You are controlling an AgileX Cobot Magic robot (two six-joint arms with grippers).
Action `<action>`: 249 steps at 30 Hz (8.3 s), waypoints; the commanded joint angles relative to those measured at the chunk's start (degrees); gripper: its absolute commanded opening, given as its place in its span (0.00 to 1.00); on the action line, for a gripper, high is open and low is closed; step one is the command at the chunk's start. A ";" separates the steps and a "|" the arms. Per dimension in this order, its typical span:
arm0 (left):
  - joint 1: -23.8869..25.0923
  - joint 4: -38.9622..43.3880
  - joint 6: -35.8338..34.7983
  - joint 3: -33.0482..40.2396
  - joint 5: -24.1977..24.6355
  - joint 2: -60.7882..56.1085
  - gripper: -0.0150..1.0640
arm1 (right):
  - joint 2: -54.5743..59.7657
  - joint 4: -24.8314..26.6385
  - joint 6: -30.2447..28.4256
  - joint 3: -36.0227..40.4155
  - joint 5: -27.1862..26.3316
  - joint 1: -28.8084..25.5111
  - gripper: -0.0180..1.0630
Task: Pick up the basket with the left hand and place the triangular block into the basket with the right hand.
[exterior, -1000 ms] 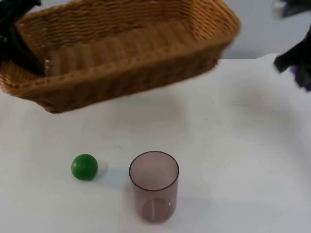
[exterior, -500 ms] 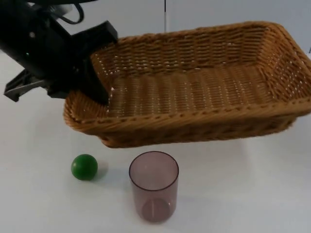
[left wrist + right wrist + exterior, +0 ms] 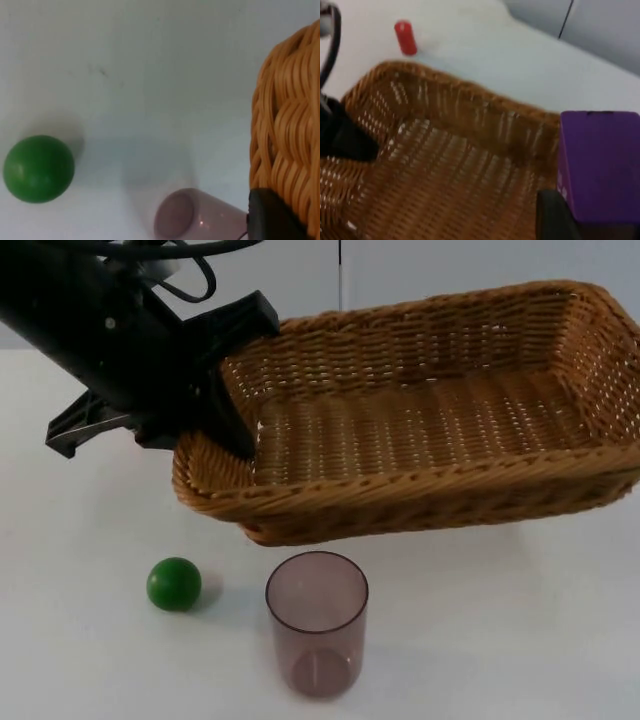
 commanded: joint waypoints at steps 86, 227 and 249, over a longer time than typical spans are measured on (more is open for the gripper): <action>-0.19 4.36 -3.26 -27.19 0.20 25.83 0.01 | -36.06 -16.68 7.01 0.47 15.51 0.32 0.95; 3.15 41.44 -4.89 -2.35 -7.08 -37.09 0.98 | -43.39 -8.96 7.45 24.68 -13.58 -32.27 0.99; 3.15 56.08 -14.22 13.03 -13.87 -61.43 0.98 | -48.95 33.51 -35.67 31.11 -23.91 -32.37 0.99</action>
